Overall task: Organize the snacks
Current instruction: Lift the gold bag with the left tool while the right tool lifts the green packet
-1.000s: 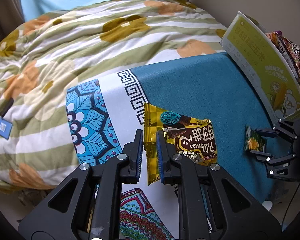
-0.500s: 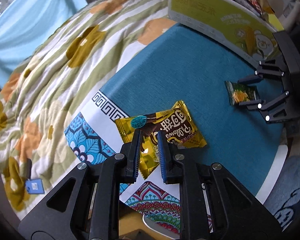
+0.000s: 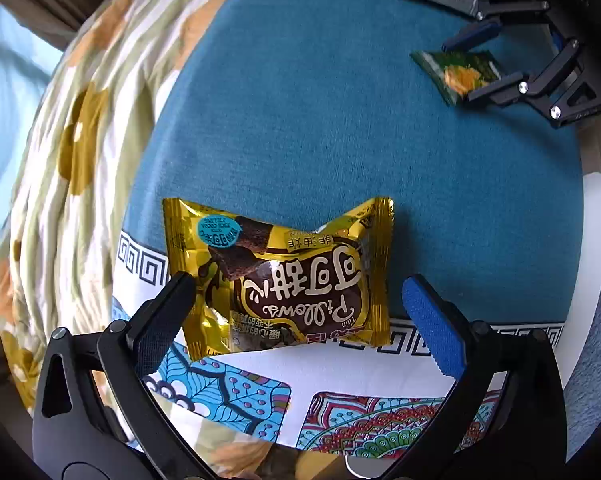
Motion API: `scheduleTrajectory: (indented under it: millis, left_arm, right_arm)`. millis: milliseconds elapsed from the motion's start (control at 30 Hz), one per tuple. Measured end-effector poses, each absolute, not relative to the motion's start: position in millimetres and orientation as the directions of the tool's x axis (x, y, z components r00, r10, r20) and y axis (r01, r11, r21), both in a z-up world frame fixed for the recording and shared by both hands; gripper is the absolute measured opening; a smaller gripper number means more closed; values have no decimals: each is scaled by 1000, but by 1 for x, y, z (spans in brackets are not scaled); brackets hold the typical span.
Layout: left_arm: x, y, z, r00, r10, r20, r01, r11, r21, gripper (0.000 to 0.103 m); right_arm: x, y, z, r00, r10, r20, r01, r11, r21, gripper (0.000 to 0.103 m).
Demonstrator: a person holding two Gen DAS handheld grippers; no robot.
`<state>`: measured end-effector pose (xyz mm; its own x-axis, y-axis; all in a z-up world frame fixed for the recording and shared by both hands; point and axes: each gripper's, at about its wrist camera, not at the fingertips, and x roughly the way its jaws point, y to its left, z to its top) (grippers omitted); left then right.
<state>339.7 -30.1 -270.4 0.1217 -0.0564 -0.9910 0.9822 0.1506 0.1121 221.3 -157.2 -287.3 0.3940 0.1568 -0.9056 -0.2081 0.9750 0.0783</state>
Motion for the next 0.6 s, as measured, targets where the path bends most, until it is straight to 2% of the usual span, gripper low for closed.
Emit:
scheduleTrajectory:
  millis: [100,200,400,467,600]
  left_arm:
    - [340,-30,-277,160,6,-987,982,102,159,102]
    - [343,-36,-267,167,-3,-986,977,133,166,102]
    - [379,-44,-241,59,-83,-995,894,448,16,102]
    - [396,-43,-239,97,-54,-994,807,589,47,102]
    - [407,-26,-218,210,-114,-971,573,819,28,102]
  right_arm:
    - [222,-160,-289,397,157,-904,-203,976,80,43]
    - [222,-161,-289,401,159,-902,-201,976,83,43]
    - [223,-163,-291,417,170,-893,-176,979,105,43]
    - [221,-164,-290,416,177,-892,-172,978,114,43]
    - [219,-166,-290,418,182,-890,-167,978,122,43]
